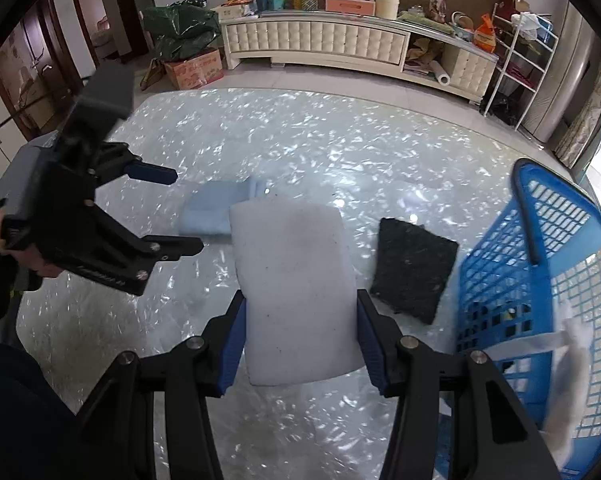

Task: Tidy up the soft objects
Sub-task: 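Lift the white foam pad with the right gripper while the left gripper grasps the light blue cloth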

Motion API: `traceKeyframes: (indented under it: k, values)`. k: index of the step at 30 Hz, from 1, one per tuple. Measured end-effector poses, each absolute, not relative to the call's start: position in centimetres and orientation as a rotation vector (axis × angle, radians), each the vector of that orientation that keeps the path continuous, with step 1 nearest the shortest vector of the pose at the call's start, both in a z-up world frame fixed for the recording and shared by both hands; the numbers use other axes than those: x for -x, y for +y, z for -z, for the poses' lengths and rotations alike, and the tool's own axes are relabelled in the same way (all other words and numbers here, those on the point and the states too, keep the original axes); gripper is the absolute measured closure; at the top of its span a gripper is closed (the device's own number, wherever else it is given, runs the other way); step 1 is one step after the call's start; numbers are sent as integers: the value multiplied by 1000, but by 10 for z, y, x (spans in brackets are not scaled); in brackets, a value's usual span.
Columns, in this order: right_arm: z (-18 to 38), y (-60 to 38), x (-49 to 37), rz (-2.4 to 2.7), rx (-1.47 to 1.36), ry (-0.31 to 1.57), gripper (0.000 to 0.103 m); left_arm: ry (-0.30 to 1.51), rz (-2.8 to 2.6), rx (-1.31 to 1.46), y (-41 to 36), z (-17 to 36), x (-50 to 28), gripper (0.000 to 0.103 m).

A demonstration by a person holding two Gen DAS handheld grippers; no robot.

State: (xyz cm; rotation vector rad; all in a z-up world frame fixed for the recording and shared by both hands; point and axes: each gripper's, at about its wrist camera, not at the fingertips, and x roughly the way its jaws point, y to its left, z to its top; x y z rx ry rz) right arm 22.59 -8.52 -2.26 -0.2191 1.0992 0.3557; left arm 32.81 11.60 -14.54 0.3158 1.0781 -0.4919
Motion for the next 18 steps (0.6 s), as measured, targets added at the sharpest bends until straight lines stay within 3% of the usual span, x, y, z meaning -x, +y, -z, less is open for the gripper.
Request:
traceKeyframes:
  k: [2,10,18]
  values:
    - [23,-88,-227,-348,212,1101,54,1079,504,-320,115,149,-331,18]
    - [32,-98,-225,-342,189,1136,54,1105,522,-347,112,168,-346,38]
    - [18,-97,-221,-349,188,1117,54,1105,505,-323,113,176,-355,42]
